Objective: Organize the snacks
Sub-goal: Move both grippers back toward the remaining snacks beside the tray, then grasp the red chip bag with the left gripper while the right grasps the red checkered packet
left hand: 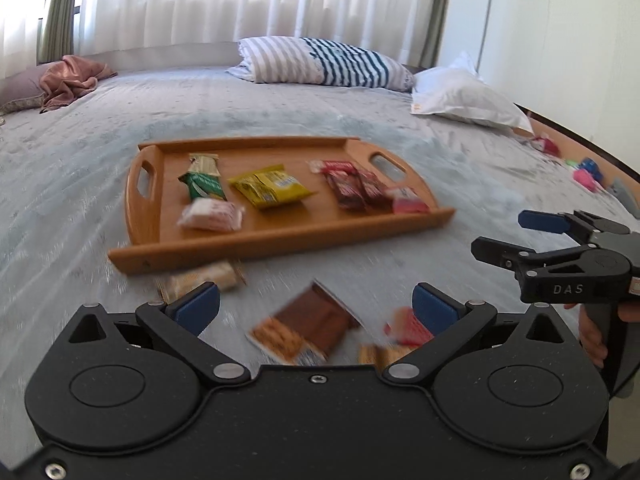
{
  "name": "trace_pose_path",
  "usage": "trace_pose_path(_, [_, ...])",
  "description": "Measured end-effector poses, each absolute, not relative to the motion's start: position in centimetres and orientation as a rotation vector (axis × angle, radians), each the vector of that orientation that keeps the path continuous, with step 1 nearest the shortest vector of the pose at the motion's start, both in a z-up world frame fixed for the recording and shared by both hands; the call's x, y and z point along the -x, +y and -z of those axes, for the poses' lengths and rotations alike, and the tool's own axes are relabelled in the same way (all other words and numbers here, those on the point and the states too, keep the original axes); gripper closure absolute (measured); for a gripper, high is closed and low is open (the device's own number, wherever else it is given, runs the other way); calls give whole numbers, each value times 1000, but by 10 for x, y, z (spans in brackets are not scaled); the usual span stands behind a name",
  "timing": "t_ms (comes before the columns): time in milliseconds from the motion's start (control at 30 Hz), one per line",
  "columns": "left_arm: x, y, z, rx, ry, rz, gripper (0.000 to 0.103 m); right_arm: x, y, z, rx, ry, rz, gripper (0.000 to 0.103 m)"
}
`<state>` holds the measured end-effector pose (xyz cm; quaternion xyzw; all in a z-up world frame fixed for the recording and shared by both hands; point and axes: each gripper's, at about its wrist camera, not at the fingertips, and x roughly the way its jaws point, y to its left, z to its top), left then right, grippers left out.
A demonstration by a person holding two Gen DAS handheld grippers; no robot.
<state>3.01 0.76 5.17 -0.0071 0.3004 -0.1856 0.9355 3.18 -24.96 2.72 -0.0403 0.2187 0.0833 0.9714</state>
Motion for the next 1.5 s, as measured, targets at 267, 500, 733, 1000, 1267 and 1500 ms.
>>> trace_pose_path(267, [10, -6, -45, 17, 632, 428, 0, -7, -255, -12, 80, 455, -158, 0])
trace_pose_path(500, [27, -23, -41, -37, 645, 473, 0, 5, -255, -4, 107, 457, -161, 0])
trace_pose_path(733, [27, -36, -32, -35, 656, 488, 0, 9, -257, 1, 102, 470, -173, 0])
trace_pose_path(1000, [3, -35, -16, 112, 730, 491, 20, 8, -258, 5, 89, 483, -176, 0])
trace_pose_path(1267, [-3, -31, -26, 163, 733, 490, 39, 5, -249, 9, 59, 498, -215, 0])
trace_pose_path(1500, [0, -23, -47, 192, 649, 460, 39, 5, -230, 9, 14, 498, -295, 13])
